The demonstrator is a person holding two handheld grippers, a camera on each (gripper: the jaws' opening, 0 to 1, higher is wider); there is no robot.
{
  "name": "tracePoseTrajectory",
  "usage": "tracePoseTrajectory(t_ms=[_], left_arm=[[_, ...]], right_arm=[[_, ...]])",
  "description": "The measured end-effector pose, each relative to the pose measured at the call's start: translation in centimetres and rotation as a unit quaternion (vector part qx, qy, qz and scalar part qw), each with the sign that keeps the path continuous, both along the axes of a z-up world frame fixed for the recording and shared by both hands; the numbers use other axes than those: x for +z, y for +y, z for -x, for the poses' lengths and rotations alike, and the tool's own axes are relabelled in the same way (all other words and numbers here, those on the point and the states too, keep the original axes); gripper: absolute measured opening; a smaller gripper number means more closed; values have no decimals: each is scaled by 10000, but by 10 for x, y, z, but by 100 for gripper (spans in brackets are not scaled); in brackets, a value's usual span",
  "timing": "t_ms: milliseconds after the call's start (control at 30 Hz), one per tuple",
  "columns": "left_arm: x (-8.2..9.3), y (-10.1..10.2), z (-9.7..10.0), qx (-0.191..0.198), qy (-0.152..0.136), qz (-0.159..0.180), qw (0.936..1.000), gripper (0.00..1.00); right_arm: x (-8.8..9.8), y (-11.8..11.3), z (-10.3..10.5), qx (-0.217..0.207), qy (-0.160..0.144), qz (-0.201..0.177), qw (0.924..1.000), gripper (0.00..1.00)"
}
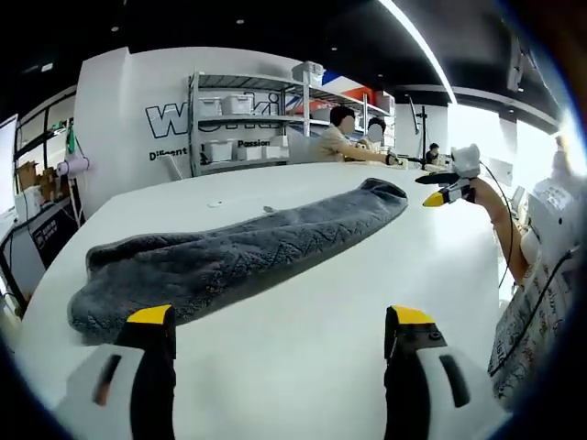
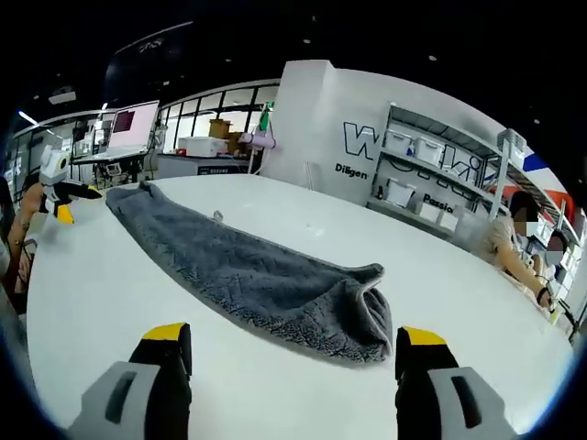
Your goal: Fold the towel on the table until its edges align and the towel forms a compact rectangular stack.
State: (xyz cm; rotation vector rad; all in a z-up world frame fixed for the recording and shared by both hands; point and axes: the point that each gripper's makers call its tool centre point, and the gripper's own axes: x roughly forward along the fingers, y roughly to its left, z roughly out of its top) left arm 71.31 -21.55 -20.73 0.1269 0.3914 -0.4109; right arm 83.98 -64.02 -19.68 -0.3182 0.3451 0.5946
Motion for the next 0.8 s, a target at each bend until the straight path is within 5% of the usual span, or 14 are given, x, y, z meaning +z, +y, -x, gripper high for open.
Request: tracePoseTrajectory(t_ms=[400,800], left_arm=[[6,-10,8,-14,-75,-28,10000,100],[15,-19,20,8,-192,31,9998,99]], right_arm=[[17,-10,-14,-20,-199,98,9998,86],[18,-13,-49,122,-214,454,9987,51]])
